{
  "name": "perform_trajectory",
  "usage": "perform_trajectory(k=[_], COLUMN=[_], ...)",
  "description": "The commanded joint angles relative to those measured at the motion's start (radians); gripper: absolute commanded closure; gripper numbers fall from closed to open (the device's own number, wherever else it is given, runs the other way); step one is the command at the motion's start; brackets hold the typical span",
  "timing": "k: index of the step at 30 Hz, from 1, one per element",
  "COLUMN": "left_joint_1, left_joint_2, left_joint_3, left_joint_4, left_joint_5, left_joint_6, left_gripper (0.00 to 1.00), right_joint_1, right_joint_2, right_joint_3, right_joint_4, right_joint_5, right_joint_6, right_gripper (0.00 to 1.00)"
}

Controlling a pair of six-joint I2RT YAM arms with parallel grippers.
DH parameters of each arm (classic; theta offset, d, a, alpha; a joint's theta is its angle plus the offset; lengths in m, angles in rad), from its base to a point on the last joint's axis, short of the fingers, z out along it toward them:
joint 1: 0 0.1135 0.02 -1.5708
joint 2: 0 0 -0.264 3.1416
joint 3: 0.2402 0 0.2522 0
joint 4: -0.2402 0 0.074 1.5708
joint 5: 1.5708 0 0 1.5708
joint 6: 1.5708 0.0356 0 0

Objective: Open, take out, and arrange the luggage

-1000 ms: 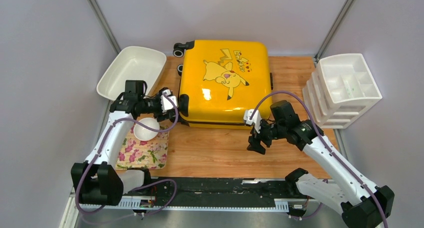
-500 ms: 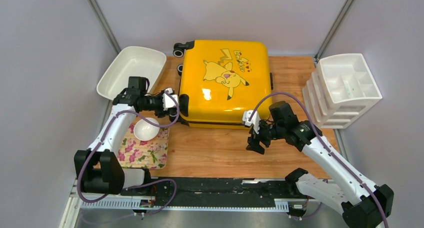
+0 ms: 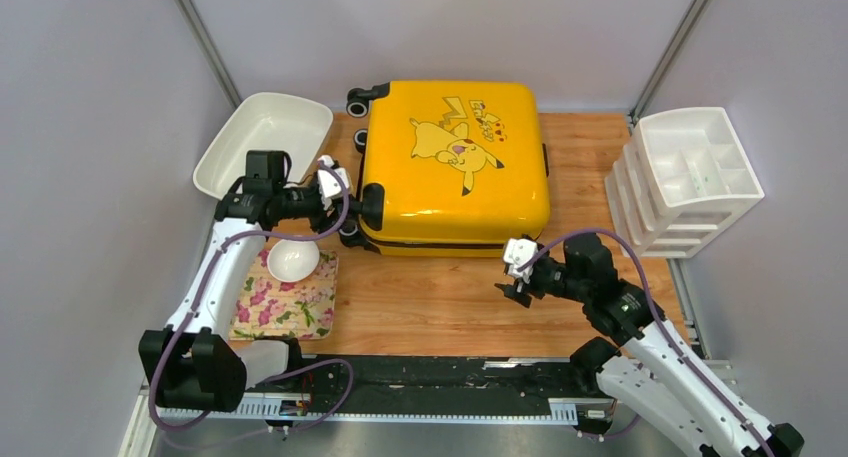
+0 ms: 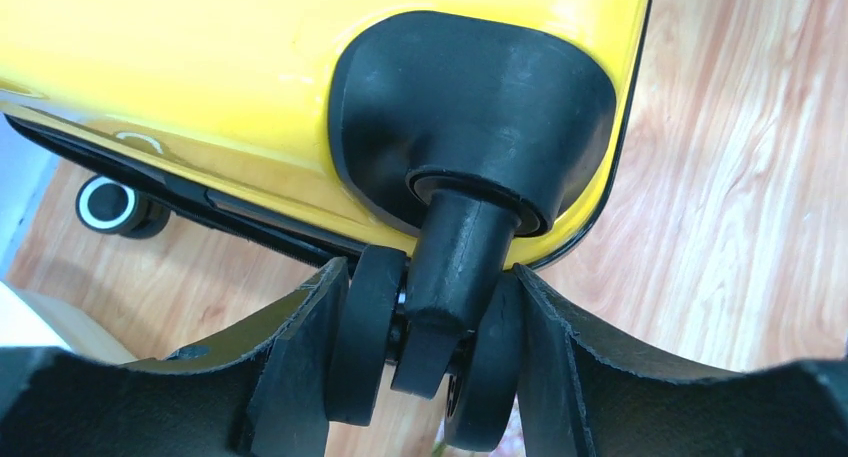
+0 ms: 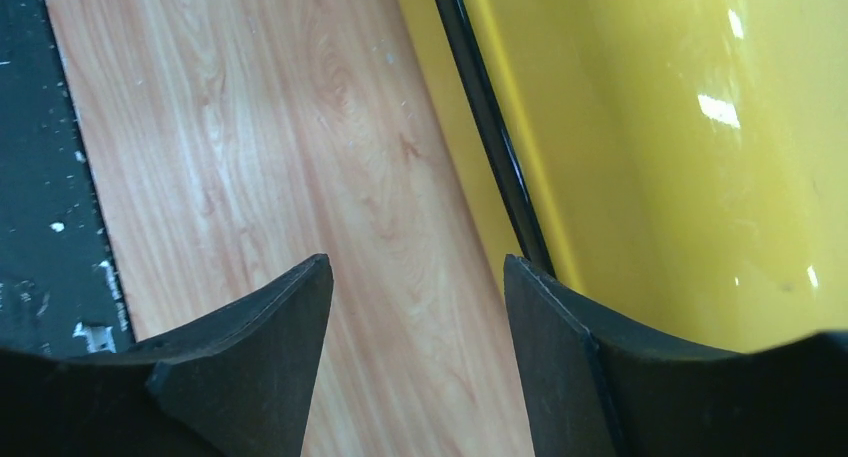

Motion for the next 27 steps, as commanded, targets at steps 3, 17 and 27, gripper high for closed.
perform_trajectory(k=[3, 17, 27], left_joint_1=[0.033, 0.048, 0.071], left_joint_2=[-0.058, -0.069, -0.096], left_joint_3=[0.056, 0.053, 0.004], left_joint_4=[0.435, 0.682, 0.755], left_joint_5=[0.028, 0.017, -0.012], left_joint_6=[-0.476, -0.713, -0.812], left_gripper=[1.00, 1.00, 1.00], right_joint_1=[0.090, 0.403, 0.460], right_joint_2=[-0.048, 0.087, 0.184], right_joint_3=[-0.069, -0.127, -0.232], right_joint_4=[0.223, 0.525, 0.751], right_joint_5=[0.131, 0.404, 0.526], right_joint_6=[-0.079, -0.176, -0.289], right_gripper=[0.37, 0.53, 0.48])
